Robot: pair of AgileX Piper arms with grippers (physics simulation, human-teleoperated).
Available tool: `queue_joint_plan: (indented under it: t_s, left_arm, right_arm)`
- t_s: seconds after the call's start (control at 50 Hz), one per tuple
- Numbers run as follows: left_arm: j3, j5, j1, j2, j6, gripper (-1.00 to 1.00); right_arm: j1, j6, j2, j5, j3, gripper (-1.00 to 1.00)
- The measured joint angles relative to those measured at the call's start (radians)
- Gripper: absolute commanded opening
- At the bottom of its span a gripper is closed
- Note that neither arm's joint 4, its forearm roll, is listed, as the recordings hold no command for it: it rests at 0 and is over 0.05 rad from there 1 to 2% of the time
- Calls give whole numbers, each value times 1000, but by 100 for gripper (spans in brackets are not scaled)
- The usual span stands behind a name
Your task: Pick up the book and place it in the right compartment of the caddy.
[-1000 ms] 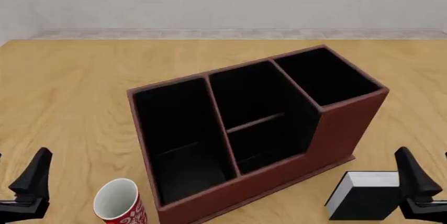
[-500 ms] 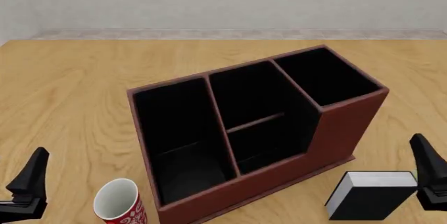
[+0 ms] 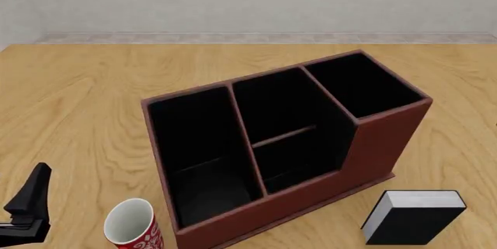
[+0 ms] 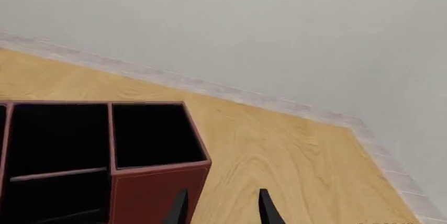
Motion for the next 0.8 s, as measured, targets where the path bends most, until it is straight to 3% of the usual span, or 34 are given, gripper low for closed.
queue_joint_plan:
  t_s: [0.18,0.38,0.64,0.8]
  left_arm:
    - [0,0,5,0,-2,100]
    - [1,0,9,0,-5,100]
    - [2,0,14,0,-4,100]
    - [4,-1,15,0,1,100]
  right_arm:
    - [31,-39,109,112,-103,100]
    - [74,-144,217,223,-165,100]
    - [66,-357,288,352,-177,100]
    - [17,-534,300,429,-181,100]
